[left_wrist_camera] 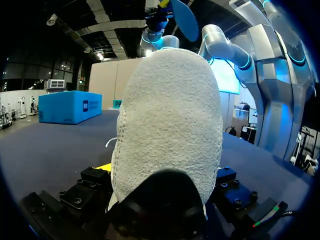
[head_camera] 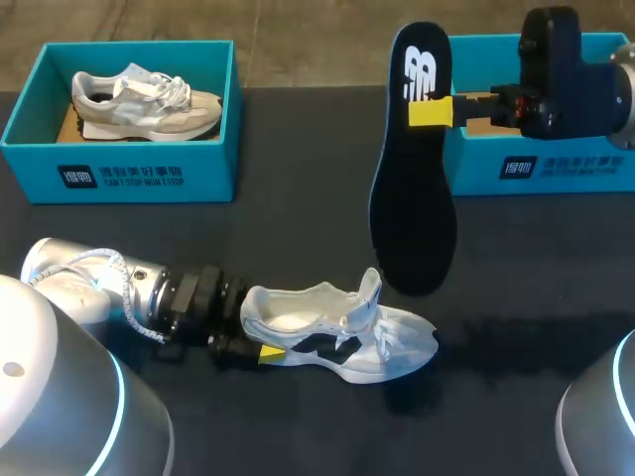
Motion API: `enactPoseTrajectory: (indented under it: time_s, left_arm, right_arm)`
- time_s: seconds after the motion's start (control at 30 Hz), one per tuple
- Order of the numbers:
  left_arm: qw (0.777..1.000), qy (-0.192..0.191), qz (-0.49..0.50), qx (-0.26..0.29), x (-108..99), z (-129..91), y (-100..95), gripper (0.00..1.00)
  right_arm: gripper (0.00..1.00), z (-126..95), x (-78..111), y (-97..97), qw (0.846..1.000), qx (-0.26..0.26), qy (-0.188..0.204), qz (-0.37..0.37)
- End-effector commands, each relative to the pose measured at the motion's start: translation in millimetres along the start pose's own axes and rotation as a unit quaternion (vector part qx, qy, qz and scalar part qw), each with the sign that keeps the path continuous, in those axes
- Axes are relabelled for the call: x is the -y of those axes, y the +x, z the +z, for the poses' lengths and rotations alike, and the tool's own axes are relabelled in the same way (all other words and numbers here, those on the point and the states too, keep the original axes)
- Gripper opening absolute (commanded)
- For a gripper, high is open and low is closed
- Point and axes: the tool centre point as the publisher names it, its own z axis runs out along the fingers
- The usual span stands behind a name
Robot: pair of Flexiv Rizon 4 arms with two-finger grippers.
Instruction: Take the shoe out of the shoebox, open the shoe tongue, remove and reinsert the insole, then place the shoe into the shoebox
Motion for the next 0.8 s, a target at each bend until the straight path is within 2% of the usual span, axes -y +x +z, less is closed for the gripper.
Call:
enactPoseTrajectory:
  time_s: [0.03,0.3,0.33,0.37,0.4,0.8]
  left_arm:
    - [1.000,-0.001,0.000,0.001,-2,2,-1.0,0.00]
    - [1.000,-0.005,0.024,-0.012,8,1,2.4,0.00]
    - [1.000,-0.006,0.027,-0.008,9,0,2.5,0.29]
    - [0.999,-0.013,0.032,-0.007,9,0,2.0,0.62]
    - [0.999,-0.015,0.032,-0.009,9,0,1.7,1.00]
    - [0.998,-0.052,0.030,0.014,0,-21,-6.0,1.00]
  right_arm:
    - [0.00,1,0.9,-0.1,1.000,0.001,0.000,0.000]
    - [0.00,1,0.9,-0.1,1.000,0.001,0.000,0.000]
    - [0.00,1,0.9,-0.1,1.000,0.001,0.000,0.000]
    - [0.00,1,0.9,-0.1,1.000,0.001,0.000,0.000]
    - [0.00,1,0.9,-0.1,1.000,0.001,0.000,0.000]
    - [0.00,1,0.9,-0.1,1.000,0.001,0.000,0.000]
